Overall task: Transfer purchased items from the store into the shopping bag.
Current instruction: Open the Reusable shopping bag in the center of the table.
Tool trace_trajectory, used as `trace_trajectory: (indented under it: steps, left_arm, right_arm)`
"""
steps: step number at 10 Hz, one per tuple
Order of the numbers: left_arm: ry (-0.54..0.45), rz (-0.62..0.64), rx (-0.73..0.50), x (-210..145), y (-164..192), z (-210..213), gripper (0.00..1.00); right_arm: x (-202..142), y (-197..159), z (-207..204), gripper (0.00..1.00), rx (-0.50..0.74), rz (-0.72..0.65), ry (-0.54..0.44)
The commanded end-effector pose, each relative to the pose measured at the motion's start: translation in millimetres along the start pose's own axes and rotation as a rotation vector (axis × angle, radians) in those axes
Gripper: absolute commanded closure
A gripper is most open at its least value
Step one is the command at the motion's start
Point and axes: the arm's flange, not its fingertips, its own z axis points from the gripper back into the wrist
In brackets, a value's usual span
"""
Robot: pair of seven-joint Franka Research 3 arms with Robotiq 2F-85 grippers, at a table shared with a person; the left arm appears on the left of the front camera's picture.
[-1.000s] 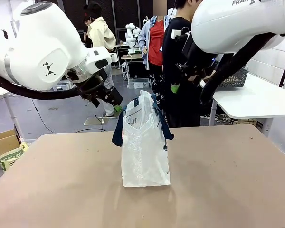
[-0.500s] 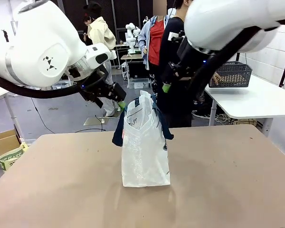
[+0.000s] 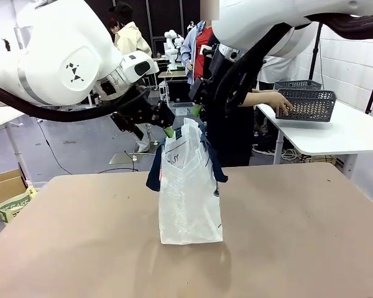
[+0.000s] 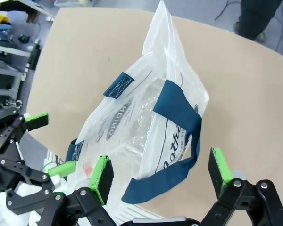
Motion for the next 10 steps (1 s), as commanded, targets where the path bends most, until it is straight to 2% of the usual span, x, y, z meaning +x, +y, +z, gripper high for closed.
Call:
trace_trajectory:
  steps: [1, 2, 3, 6, 8, 9, 10]
  left_arm:
    - [-0.021, 0.009, 0.005, -0.1, 4.9, 7.7, 0.0]
    - [0.0, 0.0, 0.0, 0.0, 0.0, 0.0, 0.0]
    - [0.03, 0.071, -0.009, 1.5, -2.0, -12.7, 0.0]
    - [0.024, 0.093, 0.001, -5.2, -5.3, -21.2, 0.0]
    - [0.059, 0.111, -0.013, -8.1, -2.6, -32.5, 0.0]
    - [0.064, 0.101, -0.015, -9.6, -1.0, -38.1, 0.04]
    - [0.07, 0.097, 0.003, -10.9, -0.8, -38.9, 0.2]
  right_arm:
    - [2.1, -0.1, -4.7, 0.0, 0.003, 0.0, 0.006]
    - [-0.8, 5.7, -20.0, 0.0, 0.046, -0.064, 0.076]
    - [3.6, 5.0, -40.0, 0.0, 0.058, -0.081, 0.12]
    - [11.5, 7.7, -66.7, 0.0, 0.056, -0.1, 0.17]
    - [9.1, 4.9, -76.8, 0.0, 0.08, -0.114, 0.205]
    - [9.3, 2.2, -77.4, 0.0, 0.079, -0.104, 0.212]
    - [7.3, 3.8, -76.4, 0.04, 0.095, -0.062, 0.212]
